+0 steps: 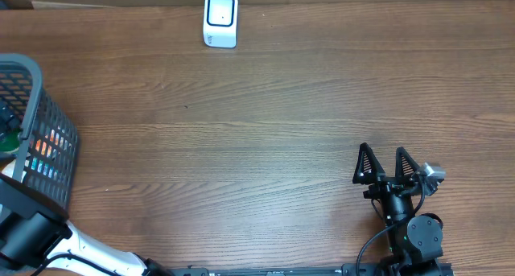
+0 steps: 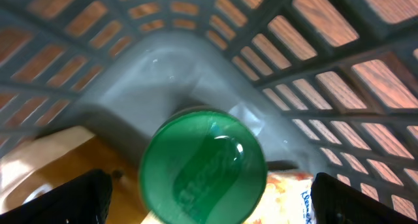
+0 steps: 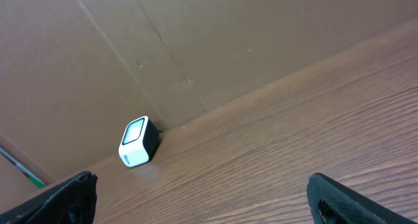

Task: Scan the item barcode
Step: 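Move the left gripper into the basket toward the green-capped jar, then grasp the green-capped jar and lift it out with the left gripper, then place the green-capped jar on the table center, release left gripper, then reach the left gripper into the basket and grasp the teal packet, then place the teal packet left of the jar, release left gripper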

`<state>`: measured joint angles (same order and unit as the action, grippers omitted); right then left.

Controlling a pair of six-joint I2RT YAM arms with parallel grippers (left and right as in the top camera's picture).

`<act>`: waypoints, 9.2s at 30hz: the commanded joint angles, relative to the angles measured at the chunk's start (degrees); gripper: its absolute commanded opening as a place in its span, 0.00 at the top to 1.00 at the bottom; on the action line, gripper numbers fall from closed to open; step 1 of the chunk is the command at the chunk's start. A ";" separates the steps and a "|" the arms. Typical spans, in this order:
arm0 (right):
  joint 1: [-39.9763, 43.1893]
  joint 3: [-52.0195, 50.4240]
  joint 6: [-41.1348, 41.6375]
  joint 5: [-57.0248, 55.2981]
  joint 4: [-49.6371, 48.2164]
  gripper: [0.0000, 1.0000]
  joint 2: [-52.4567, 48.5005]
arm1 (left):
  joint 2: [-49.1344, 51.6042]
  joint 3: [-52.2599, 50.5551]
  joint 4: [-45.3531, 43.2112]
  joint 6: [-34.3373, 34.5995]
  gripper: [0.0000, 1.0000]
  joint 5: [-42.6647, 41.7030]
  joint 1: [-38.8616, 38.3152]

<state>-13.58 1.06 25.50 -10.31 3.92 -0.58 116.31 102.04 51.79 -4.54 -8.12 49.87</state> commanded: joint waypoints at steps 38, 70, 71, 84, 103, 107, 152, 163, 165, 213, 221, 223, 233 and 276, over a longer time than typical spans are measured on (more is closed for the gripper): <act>-0.28 -0.61 -0.04 0.11 -0.37 0.00 0.46 | -32.30 4.70 -0.98 28.87 0.45 -16.63 -1.55; -0.28 -0.61 -0.04 0.11 -0.37 0.00 0.46 | 2.34 4.46 19.56 23.56 0.46 -2.03 -73.59; -0.28 -0.61 -0.04 0.11 -0.37 0.00 0.46 | 3.61 4.46 19.04 23.98 0.46 -2.01 -74.90; -0.28 -0.61 -0.04 0.11 -0.37 0.00 0.46 | 9.01 4.44 11.32 27.96 0.30 -1.53 -83.06; -3.67 -0.61 -0.04 0.11 -0.37 0.00 0.46 | -12.31 28.37 28.59 27.89 0.01 3.65 -64.30; -3.67 -0.61 -0.04 0.11 -0.37 0.00 0.44 | -18.73 28.37 31.98 27.41 0.00 3.74 -57.22; -3.67 -0.61 -0.04 0.11 -0.37 0.00 0.46 | -6.58 -0.68 24.98 23.47 0.15 7.34 -0.02; -3.67 -0.61 -0.04 0.11 -0.37 0.00 0.46 | -6.43 -18.69 9.99 22.69 0.23 12.35 -0.42; -3.67 -0.61 -0.04 0.11 -0.37 0.00 0.46 | -6.43 -19.80 8.28 22.69 0.25 12.07 -0.39; -3.67 -0.61 -0.04 0.11 -0.35 0.00 0.46 | -17.79 31.80 28.33 22.67 0.96 -17.73 -0.68; -3.82 -0.61 -0.04 0.11 -0.35 0.00 0.46 | -25.16 32.33 31.30 20.96 0.96 -21.31 -12.31; -3.82 -0.61 -0.04 0.11 -0.35 0.00 0.46 | -25.14 32.24 34.36 19.43 0.96 -18.12 -18.53; -3.82 -0.61 -0.04 0.11 -0.37 0.00 0.46 | -24.83 13.84 38.62 20.96 0.96 4.79 -48.15; -3.85 -0.61 -0.04 0.11 -0.37 0.00 0.46 | -25.09 21.70 25.29 23.78 0.10 -0.28 -53.62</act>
<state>-17.04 1.06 25.50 -10.28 3.92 -0.58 92.25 114.52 74.54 21.65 -8.67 -8.32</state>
